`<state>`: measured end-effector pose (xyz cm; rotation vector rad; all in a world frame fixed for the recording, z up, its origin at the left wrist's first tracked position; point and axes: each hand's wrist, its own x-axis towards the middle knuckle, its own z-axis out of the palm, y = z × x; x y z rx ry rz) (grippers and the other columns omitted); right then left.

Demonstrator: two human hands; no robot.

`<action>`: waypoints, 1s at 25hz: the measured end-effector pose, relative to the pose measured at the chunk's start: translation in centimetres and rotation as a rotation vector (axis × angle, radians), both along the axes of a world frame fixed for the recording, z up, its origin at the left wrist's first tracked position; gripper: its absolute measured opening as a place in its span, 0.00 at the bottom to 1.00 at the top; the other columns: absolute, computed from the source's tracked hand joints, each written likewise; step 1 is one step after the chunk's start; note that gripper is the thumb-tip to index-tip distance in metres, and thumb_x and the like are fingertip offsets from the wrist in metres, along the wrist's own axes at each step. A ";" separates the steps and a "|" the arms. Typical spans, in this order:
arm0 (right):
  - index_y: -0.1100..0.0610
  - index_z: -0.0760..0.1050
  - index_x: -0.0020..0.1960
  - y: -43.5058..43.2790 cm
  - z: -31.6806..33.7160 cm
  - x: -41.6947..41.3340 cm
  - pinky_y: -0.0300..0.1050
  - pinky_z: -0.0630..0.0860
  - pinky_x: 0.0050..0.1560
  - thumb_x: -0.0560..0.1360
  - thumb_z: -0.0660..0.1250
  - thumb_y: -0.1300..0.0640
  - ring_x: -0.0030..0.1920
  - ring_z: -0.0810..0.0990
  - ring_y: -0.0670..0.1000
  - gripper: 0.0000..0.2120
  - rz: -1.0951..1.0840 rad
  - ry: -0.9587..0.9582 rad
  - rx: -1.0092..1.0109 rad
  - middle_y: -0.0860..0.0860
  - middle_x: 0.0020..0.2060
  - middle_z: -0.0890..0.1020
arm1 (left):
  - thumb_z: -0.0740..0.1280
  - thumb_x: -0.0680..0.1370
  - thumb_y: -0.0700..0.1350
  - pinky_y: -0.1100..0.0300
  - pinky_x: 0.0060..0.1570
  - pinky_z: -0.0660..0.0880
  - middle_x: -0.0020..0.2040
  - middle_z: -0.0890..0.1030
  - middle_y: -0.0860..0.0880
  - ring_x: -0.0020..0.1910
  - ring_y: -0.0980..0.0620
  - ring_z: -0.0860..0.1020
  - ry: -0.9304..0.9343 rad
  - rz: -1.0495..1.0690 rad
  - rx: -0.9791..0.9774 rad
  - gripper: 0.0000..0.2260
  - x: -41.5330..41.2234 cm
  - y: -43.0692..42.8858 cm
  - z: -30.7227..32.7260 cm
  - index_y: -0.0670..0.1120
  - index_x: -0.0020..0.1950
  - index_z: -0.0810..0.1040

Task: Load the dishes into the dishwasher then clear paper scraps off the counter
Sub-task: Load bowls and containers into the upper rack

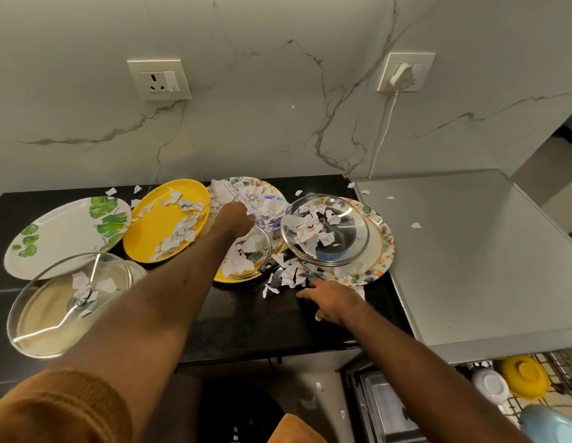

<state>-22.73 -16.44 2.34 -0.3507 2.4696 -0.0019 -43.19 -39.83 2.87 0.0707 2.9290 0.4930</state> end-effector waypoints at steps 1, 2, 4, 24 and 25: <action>0.42 0.61 0.82 0.0 0.0 0.1 0.61 0.73 0.71 0.78 0.74 0.58 0.78 0.66 0.60 0.38 0.004 0.003 0.006 0.53 0.82 0.62 | 0.63 0.84 0.54 0.50 0.59 0.74 0.65 0.80 0.38 0.62 0.39 0.78 -0.016 0.023 0.012 0.21 -0.5 0.3 -0.4 0.37 0.66 0.79; 0.42 0.61 0.82 0.0 -0.1 0.1 0.62 0.73 0.71 0.78 0.74 0.57 0.78 0.65 0.61 0.38 0.004 0.006 0.012 0.53 0.82 0.61 | 0.63 0.83 0.54 0.51 0.56 0.75 0.62 0.81 0.38 0.59 0.40 0.79 -0.025 0.048 0.015 0.20 -1.0 0.5 -0.8 0.38 0.62 0.80; 0.41 0.60 0.82 0.2 -0.2 0.2 0.62 0.73 0.70 0.79 0.74 0.57 0.78 0.65 0.61 0.38 0.002 0.010 0.017 0.53 0.83 0.59 | 0.65 0.82 0.53 0.50 0.55 0.79 0.57 0.83 0.40 0.54 0.41 0.80 -0.042 0.118 0.030 0.18 -1.7 0.9 -1.2 0.39 0.59 0.80; 0.40 0.64 0.80 1.5 -0.8 -0.1 0.63 0.71 0.73 0.79 0.73 0.51 0.80 0.63 0.59 0.34 -0.021 0.023 -0.053 0.49 0.83 0.59 | 0.69 0.79 0.49 0.54 0.47 0.81 0.41 0.86 0.44 0.41 0.45 0.84 0.053 0.341 0.292 0.12 -3.3 -0.9 2.5 0.40 0.45 0.84; 0.42 0.66 0.79 1.8 -0.5 0.0 0.61 0.71 0.72 0.80 0.72 0.50 0.79 0.65 0.57 0.30 -0.014 0.025 -0.080 0.48 0.82 0.61 | 0.70 0.78 0.48 0.54 0.45 0.80 0.41 0.86 0.45 0.41 0.45 0.84 0.061 0.342 0.299 0.11 -3.1 -1.3 3.1 0.40 0.45 0.84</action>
